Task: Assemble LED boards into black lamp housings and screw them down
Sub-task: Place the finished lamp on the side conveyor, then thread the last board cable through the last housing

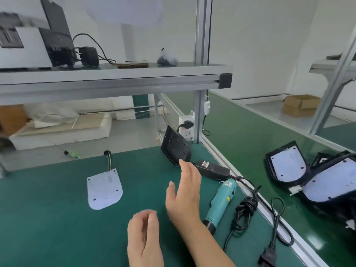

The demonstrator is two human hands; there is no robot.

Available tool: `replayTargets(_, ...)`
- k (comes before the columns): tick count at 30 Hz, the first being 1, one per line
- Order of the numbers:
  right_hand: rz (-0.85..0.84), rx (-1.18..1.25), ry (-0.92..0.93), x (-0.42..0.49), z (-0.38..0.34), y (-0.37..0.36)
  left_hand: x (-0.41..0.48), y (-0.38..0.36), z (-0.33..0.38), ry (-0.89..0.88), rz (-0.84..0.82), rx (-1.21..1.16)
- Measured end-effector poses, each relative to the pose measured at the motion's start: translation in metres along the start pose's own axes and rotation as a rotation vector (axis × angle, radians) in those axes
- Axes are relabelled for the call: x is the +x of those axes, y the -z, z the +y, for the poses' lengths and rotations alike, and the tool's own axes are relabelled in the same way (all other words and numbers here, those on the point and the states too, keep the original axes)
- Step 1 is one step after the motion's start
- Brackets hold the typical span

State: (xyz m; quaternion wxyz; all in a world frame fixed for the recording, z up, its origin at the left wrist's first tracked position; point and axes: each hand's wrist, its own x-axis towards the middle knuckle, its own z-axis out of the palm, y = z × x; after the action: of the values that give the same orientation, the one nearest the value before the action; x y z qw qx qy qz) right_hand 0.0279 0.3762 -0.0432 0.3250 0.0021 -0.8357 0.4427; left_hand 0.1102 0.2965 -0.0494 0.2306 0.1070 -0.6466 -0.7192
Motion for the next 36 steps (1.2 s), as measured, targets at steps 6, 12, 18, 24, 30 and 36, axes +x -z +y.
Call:
replayTargets(6, 0.339, 0.391, -0.336, 0.013, 0.000, 0.006, 0.098, -0.079, 0.047, -0.214, -0.397, 0.362)
replayTargets(12, 0.549, 0.578, -0.485, 0.025, 0.008, 0.016, 0.135, -0.167, 0.020, -0.060, -0.848, 0.895)
replayTargets(18, 0.527, 0.592, -0.508, 0.026, 0.013, 0.016, 0.143, -0.176, -0.002, -0.032, -0.817, 1.045)
replayTargets(24, 0.394, 0.522, -0.545, 0.027, 0.017, 0.018, 0.128, -0.129, -0.003, -0.186, -0.774, 1.209)
replayTargets(30, -0.152, 0.269, -0.516, 0.020, 0.011, 0.017, 0.077, -0.044, 0.001, -0.493, -0.792, 1.435)
replayTargets(36, -0.542, -0.101, -0.409, 0.005, 0.006, 0.013, 0.048, 0.025, 0.011, -0.375, -0.741, 1.053)
